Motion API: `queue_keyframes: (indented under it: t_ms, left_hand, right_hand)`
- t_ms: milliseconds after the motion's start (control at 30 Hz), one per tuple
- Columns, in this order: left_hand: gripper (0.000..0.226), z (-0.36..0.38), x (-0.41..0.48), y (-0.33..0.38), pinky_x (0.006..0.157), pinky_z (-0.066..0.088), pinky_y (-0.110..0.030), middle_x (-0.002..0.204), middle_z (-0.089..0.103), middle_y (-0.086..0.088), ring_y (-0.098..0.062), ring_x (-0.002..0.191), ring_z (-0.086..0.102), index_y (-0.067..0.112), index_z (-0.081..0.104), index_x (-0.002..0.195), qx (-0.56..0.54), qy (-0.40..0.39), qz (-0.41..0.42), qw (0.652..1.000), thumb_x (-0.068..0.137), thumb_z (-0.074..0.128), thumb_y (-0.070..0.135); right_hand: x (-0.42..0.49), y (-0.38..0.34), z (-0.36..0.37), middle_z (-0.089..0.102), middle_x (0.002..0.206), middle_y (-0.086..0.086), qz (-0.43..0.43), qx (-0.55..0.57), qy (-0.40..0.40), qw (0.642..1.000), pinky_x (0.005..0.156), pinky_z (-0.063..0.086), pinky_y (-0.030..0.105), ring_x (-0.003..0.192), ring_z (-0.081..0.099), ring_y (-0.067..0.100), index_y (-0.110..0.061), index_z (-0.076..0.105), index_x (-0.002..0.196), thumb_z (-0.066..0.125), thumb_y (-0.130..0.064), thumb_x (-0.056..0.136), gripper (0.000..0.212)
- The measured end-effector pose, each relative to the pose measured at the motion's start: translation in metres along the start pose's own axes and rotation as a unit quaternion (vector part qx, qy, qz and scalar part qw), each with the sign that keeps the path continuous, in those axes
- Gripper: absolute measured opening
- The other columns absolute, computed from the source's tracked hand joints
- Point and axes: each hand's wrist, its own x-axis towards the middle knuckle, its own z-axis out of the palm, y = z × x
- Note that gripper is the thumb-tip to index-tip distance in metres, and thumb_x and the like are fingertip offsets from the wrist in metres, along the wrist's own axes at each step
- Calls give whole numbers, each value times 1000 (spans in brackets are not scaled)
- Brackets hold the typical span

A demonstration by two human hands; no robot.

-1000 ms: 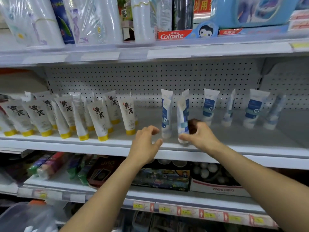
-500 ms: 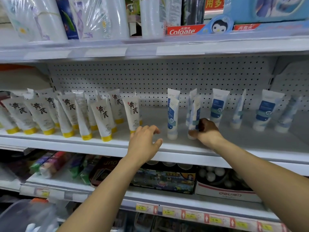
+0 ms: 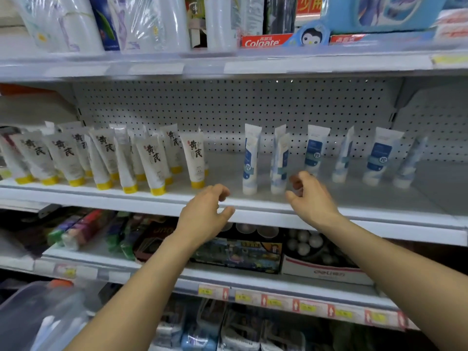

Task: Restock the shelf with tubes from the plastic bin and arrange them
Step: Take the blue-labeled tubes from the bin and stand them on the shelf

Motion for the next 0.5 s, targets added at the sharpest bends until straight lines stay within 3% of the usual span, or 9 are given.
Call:
queue_keyframes:
  t_ms: [100, 233, 367, 500]
  left_hand:
    - [38, -3, -23, -2, 81, 54, -39, 117, 58, 11, -11, 89, 61, 26, 49, 126, -5, -1, -23, 1000, 91, 59, 38]
    - [38, -8, -59, -18, 78, 54, -39, 114, 60, 10, -13, 92, 61, 28, 49, 125, 24, -9, -52, 998, 90, 60, 39]
    - [40, -21, -94, -53, 79, 54, -42, 121, 57, 9, -17, 96, 60, 31, 47, 127, 50, -14, -104, 993, 90, 58, 42]
    - [42, -38, -135, -108, 81, 53, -40, 124, 57, 6, -16, 96, 61, 27, 47, 129, 39, -23, -160, 986, 91, 59, 40]
  right_hand:
    - [-30, -13, 0, 54, 117, -6, -75, -32, -5, 997, 78, 48, 35, 96, 52, 12, -21, 46, 127, 55, -27, 91, 37]
    - [-62, -36, 16, 55, 123, -7, -162, -73, -40, 983, 76, 43, 31, 104, 55, 15, -25, 44, 130, 53, -30, 93, 38]
    - [-78, -64, 52, 50, 132, -4, -233, -122, -105, 959, 78, 39, 32, 113, 51, 20, -25, 42, 132, 51, -32, 94, 40]
    - [-91, -103, 102, 51, 129, -1, -283, -132, -171, 935, 82, 48, 37, 115, 53, 23, -25, 43, 129, 52, -36, 92, 39]
